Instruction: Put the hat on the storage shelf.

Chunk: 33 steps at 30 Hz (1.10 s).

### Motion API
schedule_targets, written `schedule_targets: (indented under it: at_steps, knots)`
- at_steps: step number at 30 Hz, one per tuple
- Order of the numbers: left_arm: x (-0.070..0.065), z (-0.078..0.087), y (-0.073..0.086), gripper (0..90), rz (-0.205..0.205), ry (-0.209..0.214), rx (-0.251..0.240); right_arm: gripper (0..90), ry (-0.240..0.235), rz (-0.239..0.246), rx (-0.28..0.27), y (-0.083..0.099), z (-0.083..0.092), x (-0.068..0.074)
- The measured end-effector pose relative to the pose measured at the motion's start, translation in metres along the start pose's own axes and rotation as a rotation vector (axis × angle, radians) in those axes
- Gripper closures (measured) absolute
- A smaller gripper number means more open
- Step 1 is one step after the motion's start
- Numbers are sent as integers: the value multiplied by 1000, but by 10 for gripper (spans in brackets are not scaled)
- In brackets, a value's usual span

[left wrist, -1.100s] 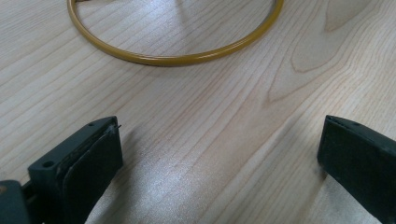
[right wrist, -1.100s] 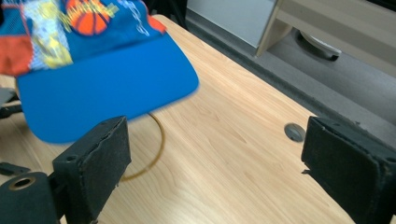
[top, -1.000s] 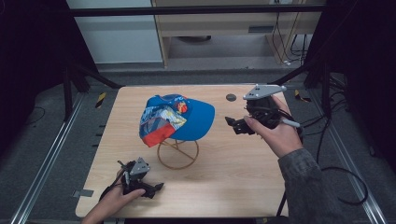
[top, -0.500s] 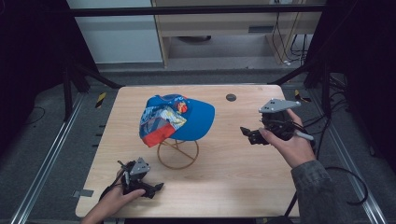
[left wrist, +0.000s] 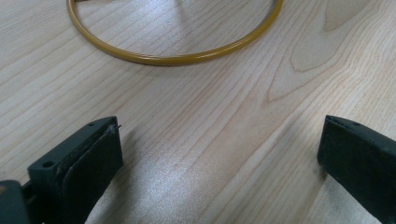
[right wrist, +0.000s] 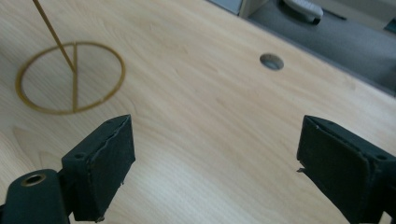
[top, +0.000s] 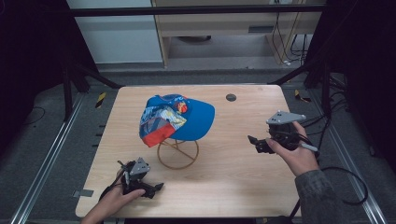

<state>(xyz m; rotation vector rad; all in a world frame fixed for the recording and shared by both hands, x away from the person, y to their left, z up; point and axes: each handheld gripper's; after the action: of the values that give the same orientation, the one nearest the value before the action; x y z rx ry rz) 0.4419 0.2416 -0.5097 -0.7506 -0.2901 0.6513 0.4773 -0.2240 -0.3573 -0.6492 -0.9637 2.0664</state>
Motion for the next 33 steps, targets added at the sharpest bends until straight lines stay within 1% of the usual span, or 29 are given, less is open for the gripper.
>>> schedule_targets:
  at_steps: [3, 4, 5, 6, 7, 9, 10, 12, 13, 14, 17, 18, 19, 20, 22, 23, 24, 25, 26, 27, 29, 30, 33]
  knots:
    - [0, 0, 0, 0, 0, 0, 0, 118, -3, -12, 23, 13, -8, 0]
    - [0, 0, 0, 0, 0, 0, 0, 118, -3, -12, 23, 13, -8, 0]
    - [0, 0, 0, 0, 0, 0, 0, 118, -8, -22, 49, 23, -17, 0]
    - [0, 0, 0, 0, 0, 0, 0, 118, -8, -22, 49, 23, -17, 0]
    - [0, 0, 0, 0, 0, 0, 0, 123, -9, -28, 61, 31, -25, 1]
    - [0, 0, 0, 0, 0, 0, 0, 124, -8, -27, 64, 33, -28, 2]
    - [0, 0, 0, 0, 0, 0, 0, 123, -9, -31, 64, 38, -34, 3]
    - [0, 0, 0, 0, 0, 0, 0, 123, -12, -32, 68, 42, -38, 5]
    - [0, 0, 0, 0, -1, 0, 0, 123, -13, -37, 79, 46, -43, 7]
    - [0, 0, 0, 0, -1, 0, 0, 123, -13, -37, 79, 46, -43, 7]
    - [0, 0, 0, 0, 0, 0, 0, 123, -24, -56, 90, 52, -50, 9]
    - [0, 0, 0, 0, 0, 0, 0, 126, -25, -55, 95, 55, -53, 10]
    - [0, 0, 0, 0, -1, 1, 0, 132, -34, -67, 108, 60, -60, 11]
    - [0, 0, 0, 0, -2, 2, 0, 134, -33, -69, 116, 62, -64, 11]
    - [0, 0, 0, 0, -2, 2, 0, 143, -28, -74, 115, 65, -70, 12]
    - [0, 0, 0, 0, -2, 2, 0, 143, -28, -74, 115, 65, -70, 12]
    - [0, 0, 0, 0, -2, 2, 0, 144, -33, -82, 113, 66, -74, 13]
    - [0, 0, 0, 0, -2, 2, 0, 147, -32, -91, 116, 70, -83, 16]
    - [0, 0, 0, 0, -2, 2, -1, 147, -32, -91, 116, 70, -83, 16]
    - [0, 0, 0, 0, -2, 2, 0, 149, -36, -99, 117, 72, -90, 19]
    - [0, 0, 0, 0, -2, 2, 0, 150, -38, -103, 111, 73, -92, 20]
    - [0, 0, 0, 0, -2, 2, 0, 147, -51, -125, 107, 75, -99, 24]
    - [0, 0, 0, 0, -3, 2, 0, 144, -63, -135, 109, 76, -104, 27]
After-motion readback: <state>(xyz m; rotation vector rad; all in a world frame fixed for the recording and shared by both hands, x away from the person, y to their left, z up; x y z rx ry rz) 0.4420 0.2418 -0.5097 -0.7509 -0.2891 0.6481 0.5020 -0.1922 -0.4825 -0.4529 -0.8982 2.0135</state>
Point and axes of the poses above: each handheld gripper's, and its own axes: z roughly backward along the jaws, y roughly out of its underside, x roughly to its left
